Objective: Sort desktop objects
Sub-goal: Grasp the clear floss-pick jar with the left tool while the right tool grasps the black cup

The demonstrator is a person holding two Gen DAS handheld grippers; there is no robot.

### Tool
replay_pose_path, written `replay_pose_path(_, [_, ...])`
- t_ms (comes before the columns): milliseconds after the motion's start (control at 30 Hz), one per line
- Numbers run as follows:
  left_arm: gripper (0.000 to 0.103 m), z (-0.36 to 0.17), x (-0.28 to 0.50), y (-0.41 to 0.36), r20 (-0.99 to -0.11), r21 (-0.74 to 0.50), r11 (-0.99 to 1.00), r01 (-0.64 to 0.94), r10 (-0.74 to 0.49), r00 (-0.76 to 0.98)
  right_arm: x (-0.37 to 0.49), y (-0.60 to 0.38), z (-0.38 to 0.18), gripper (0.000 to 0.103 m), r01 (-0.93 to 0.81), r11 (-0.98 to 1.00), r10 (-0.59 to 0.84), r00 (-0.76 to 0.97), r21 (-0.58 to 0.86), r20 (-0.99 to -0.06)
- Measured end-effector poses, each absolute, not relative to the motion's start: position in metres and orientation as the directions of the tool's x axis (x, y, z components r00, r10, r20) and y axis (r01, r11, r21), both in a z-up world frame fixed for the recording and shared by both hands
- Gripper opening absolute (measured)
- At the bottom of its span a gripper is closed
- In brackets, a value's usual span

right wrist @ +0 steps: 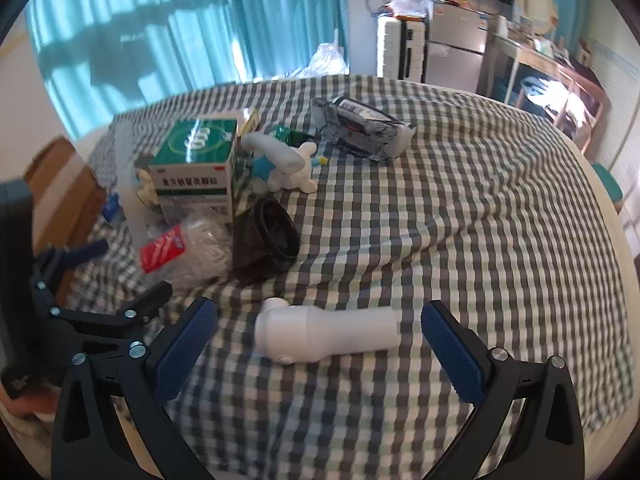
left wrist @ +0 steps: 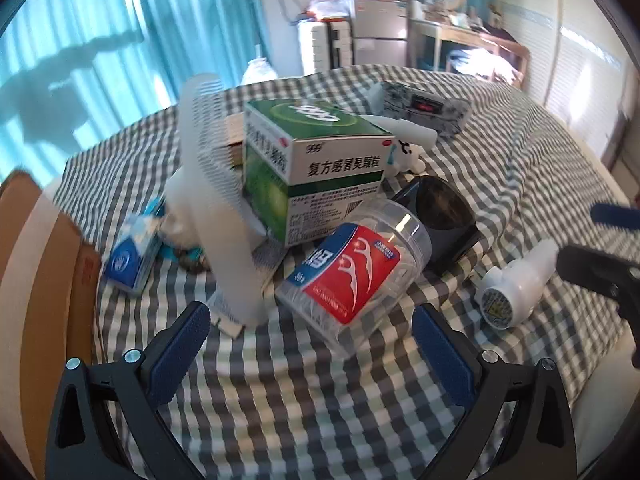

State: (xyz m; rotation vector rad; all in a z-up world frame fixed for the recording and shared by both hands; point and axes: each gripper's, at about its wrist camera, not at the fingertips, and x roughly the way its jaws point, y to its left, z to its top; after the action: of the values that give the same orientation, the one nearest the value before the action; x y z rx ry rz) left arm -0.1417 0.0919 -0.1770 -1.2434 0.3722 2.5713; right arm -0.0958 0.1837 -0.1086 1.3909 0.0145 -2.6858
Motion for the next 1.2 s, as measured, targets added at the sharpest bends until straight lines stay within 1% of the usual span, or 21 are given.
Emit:
replay_pose_path(133, [0.103, -0.184, -0.152, 0.097, -0.792, 0.111, -0.898, -0.426, 0.178, -0.584, -0.116, 0.178, -0.119, 0.102, 0.198, -0.979, -0.151, -0.53, 0.051, -0.834])
replay_pose_path(167, [0.103, -0.186, -0.153, 0.099, -0.791, 0.117, -0.89, -0.441, 0.185, -0.583, -0.121, 0.176, -0.122, 0.102, 0.209, -0.977, -0.145, -0.525, 0.038, -0.838])
replay_pose_path(233, [0.101, -0.19, -0.156, 0.106, -0.796, 0.139, -0.87, -0.473, 0.185, -0.576, -0.127, 0.176, -0.126, 0.102, 0.193, -0.981, -0.107, -0.514, 0.007, -0.851])
replay_pose_path(267, [0.099, -0.19, -0.159, 0.108, -0.799, 0.15, -0.864, -0.481, 0.181, -0.574, -0.128, 0.179, -0.129, 0.102, 0.171, -0.985, -0.105, -0.51, 0.019, -0.854])
replay_pose_path(333, [0.091, -0.193, -0.162, 0.112, -0.804, 0.13, -0.853, -0.505, 0.207, -0.558, -0.125, 0.187, -0.132, 0.102, 0.147, -0.987, -0.136, -0.497, 0.072, -0.857])
replay_pose_path(367, [0.08, -0.195, -0.164, 0.113, -0.809, 0.112, -0.85, -0.515, 0.223, -0.544, -0.125, 0.19, -0.134, 0.102, 0.134, -0.987, -0.143, -0.489, 0.088, -0.861])
replay_pose_path(467, [0.078, -0.197, -0.167, 0.114, -0.814, 0.091, -0.842, -0.532, 0.245, -0.526, -0.124, 0.197, -0.136, 0.102, 0.103, -0.991, -0.125, -0.486, 0.086, -0.865])
replay_pose_path(600, [0.073, -0.194, -0.165, 0.109, -0.837, 0.057, -0.842, -0.537, 0.253, -0.486, -0.129, 0.193, -0.135, 0.102, 0.107, -0.985, -0.172, -0.476, 0.138, -0.862])
replay_pose_path(700, [0.073, -0.19, -0.158, 0.107, -0.856, 0.057, -0.847, -0.528, 0.231, -0.462, -0.133, 0.18, -0.135, 0.102, 0.14, -0.979, -0.197, -0.465, 0.148, -0.863])
replay_pose_path(800, [0.073, -0.194, -0.153, 0.101, -0.862, 0.044, -0.85, -0.526, 0.234, -0.449, -0.138, 0.165, -0.136, 0.102, 0.188, -0.976, -0.189, -0.458, 0.113, -0.869])
replay_pose_path(867, [0.076, -0.201, -0.155, 0.104, -0.861, 0.062, -0.852, -0.52, 0.219, -0.46, -0.142, 0.155, -0.138, 0.102, 0.212, -0.976, -0.15, -0.459, 0.056, -0.876])
replay_pose_path(933, [0.076, -0.215, -0.159, 0.108, -0.875, 0.098, -0.848, -0.521, 0.176, -0.451, -0.146, 0.148, -0.141, 0.102, 0.226, -0.973, -0.139, -0.453, 0.037, -0.881])
replay_pose_path(967, [0.076, -0.223, -0.161, 0.11, -0.882, 0.093, -0.846, -0.525, 0.175, -0.438, -0.148, 0.147, -0.142, 0.102, 0.225, -0.974, -0.138, -0.448, 0.038, -0.883])
replay_pose_path(1033, [0.076, -0.229, -0.164, 0.105, -0.883, 0.044, -0.865, -0.499, 0.201, -0.425, -0.156, 0.148, -0.143, 0.102, 0.209, -0.975, -0.158, -0.447, 0.069, -0.88])
replay_pose_path(1100, [0.069, -0.226, -0.167, 0.096, -0.879, -0.018, -0.885, -0.465, 0.236, -0.414, -0.163, 0.147, -0.144, 0.102, 0.193, -0.976, -0.178, -0.445, 0.1, -0.878])
replay_pose_path(1133, [0.069, -0.224, -0.167, 0.092, -0.879, -0.034, -0.888, -0.458, 0.245, -0.409, -0.168, 0.145, -0.147, 0.101, 0.188, -0.977, -0.176, -0.443, 0.102, -0.879])
replay_pose_path(1167, [0.068, -0.223, -0.167, 0.09, -0.879, -0.04, -0.891, -0.453, 0.247, -0.408, -0.173, 0.142, -0.151, 0.1, 0.185, -0.978, -0.167, -0.434, 0.093, -0.885])
replay_pose_path(1200, [0.068, -0.222, -0.167, 0.088, -0.88, -0.036, -0.893, -0.448, 0.241, -0.409, -0.177, 0.139, -0.155, 0.095, 0.188, -0.978, -0.163, -0.423, 0.09, -0.891])
